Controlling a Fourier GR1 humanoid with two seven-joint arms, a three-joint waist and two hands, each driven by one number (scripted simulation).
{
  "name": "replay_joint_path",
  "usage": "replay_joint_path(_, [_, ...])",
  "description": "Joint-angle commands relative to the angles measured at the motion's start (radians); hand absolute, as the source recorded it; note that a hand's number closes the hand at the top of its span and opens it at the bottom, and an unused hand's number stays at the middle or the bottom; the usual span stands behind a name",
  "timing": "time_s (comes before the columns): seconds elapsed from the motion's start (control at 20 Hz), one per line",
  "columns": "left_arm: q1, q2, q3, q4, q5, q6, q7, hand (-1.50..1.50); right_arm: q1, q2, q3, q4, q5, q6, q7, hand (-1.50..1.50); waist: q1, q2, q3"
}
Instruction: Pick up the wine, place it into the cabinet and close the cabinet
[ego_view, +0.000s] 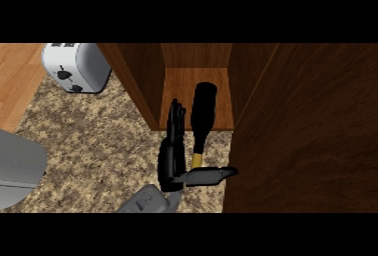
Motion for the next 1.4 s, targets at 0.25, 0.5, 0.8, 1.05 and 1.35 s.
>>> replay_joint_path(0.25, [0.206,0.108,-0.090,-0.349,-0.138,0.166,0.098,-1.50,0.006,-0.009,-0.012,-0.118,-0.046,-0.021,0.081,-1.50,0.003,0.001,0.000])
replay_joint_path(0.5, [0.330,0.194,-0.119,-0.544,-0.169,0.143,0.129,-1.50,0.005,-0.052,-0.094,-0.065,-0.138,0.042,0.046,-1.50,0.003,0.002,0.000])
replay_joint_path(0.8, [0.414,0.305,-0.140,-0.650,-0.187,0.071,0.116,-1.50,-0.025,-0.047,-0.081,-0.047,-0.218,0.056,0.121,1.50,0.003,0.002,0.000])
replay_joint_path(1.05, [0.476,0.414,-0.126,-0.759,-0.181,0.010,0.136,-1.50,0.041,-0.060,0.003,-0.096,-0.180,0.117,0.140,1.50,0.000,0.001,0.000])
replay_joint_path(1.35, [0.551,0.510,-0.044,-0.840,-0.145,-0.073,0.119,-1.50,0.102,-0.052,0.050,-0.111,-0.192,0.167,0.102,1.50,-0.001,0.001,0.000])
